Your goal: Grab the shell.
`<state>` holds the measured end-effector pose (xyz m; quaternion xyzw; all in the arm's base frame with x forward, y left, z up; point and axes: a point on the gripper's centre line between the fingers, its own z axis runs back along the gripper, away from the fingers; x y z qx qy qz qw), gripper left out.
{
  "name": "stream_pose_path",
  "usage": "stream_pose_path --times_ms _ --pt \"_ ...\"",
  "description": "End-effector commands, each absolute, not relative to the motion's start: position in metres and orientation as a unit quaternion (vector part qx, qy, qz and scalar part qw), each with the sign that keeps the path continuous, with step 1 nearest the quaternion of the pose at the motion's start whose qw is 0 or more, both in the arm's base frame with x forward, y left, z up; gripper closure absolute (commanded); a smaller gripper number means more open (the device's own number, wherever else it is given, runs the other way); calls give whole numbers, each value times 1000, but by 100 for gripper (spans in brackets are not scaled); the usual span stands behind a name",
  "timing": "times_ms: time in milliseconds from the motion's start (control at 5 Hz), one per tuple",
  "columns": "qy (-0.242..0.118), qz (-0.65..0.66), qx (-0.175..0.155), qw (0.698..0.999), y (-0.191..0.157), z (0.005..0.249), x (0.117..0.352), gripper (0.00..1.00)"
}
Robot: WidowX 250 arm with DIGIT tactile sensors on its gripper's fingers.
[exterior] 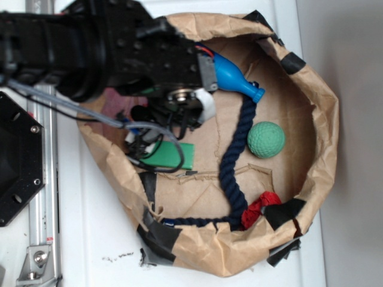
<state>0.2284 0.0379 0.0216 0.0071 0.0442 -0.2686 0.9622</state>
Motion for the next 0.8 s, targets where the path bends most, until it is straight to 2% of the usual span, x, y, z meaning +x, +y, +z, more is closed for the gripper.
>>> stream_pose_path --times_ms 0,200,400,600 --pt "36 -284 9 958 27 20 231 0" --pt "36 -295 11 955 21 18 231 0" --pt "37 -274 12 961 29 14 246 0" --pt "32 -245 11 969 41 14 259 39"
